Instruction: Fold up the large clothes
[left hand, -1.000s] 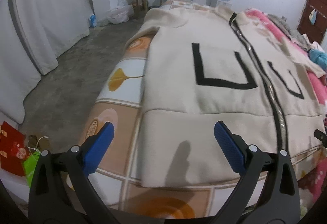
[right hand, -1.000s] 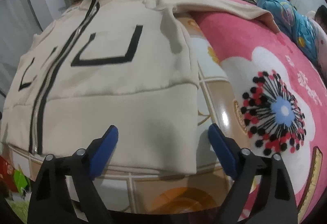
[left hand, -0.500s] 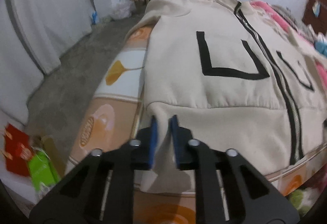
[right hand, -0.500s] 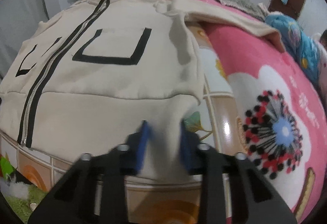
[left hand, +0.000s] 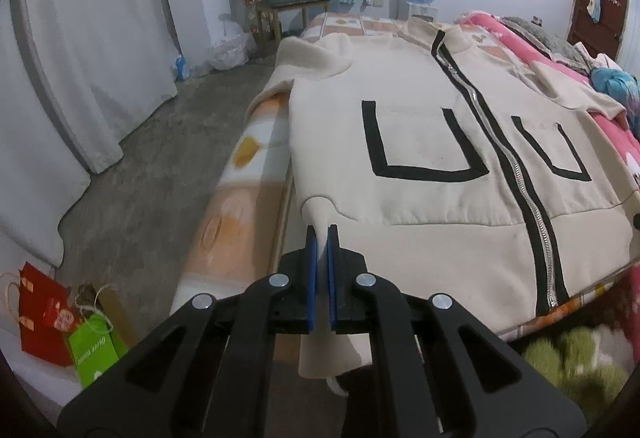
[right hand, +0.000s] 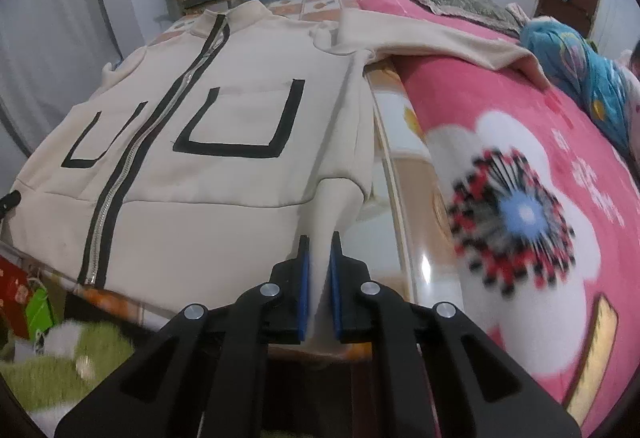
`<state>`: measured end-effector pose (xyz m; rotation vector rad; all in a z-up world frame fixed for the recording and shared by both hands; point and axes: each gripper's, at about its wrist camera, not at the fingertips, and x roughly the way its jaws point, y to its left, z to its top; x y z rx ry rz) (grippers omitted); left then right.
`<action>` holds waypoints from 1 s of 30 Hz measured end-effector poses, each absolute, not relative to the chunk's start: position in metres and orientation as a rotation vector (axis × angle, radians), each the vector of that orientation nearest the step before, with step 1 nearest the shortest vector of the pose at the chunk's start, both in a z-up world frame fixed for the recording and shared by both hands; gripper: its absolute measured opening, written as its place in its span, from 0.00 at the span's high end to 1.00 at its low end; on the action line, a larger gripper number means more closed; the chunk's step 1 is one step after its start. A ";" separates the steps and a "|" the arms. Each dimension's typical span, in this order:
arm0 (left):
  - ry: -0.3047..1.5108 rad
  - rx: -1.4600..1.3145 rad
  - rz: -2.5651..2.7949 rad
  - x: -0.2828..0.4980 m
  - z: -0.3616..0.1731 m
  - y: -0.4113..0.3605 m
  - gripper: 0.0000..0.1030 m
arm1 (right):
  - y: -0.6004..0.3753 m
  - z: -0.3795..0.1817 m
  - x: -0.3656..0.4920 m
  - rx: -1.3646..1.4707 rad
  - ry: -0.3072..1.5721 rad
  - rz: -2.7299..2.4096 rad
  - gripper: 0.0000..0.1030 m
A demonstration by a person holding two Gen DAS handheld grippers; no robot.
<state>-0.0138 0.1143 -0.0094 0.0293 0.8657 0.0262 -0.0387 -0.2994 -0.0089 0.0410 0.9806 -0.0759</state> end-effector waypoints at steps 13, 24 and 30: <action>0.864 -0.157 0.103 -0.016 0.000 0.170 0.43 | -0.274 0.034 -0.052 0.065 0.891 -0.013 0.39; 0.832 -0.573 0.170 0.102 0.003 0.271 0.25 | -0.147 -0.002 0.095 -0.046 0.927 0.302 0.23; 1.009 -0.900 0.177 0.185 -0.072 0.334 0.25 | -0.121 -0.039 0.132 -0.074 1.025 0.295 0.23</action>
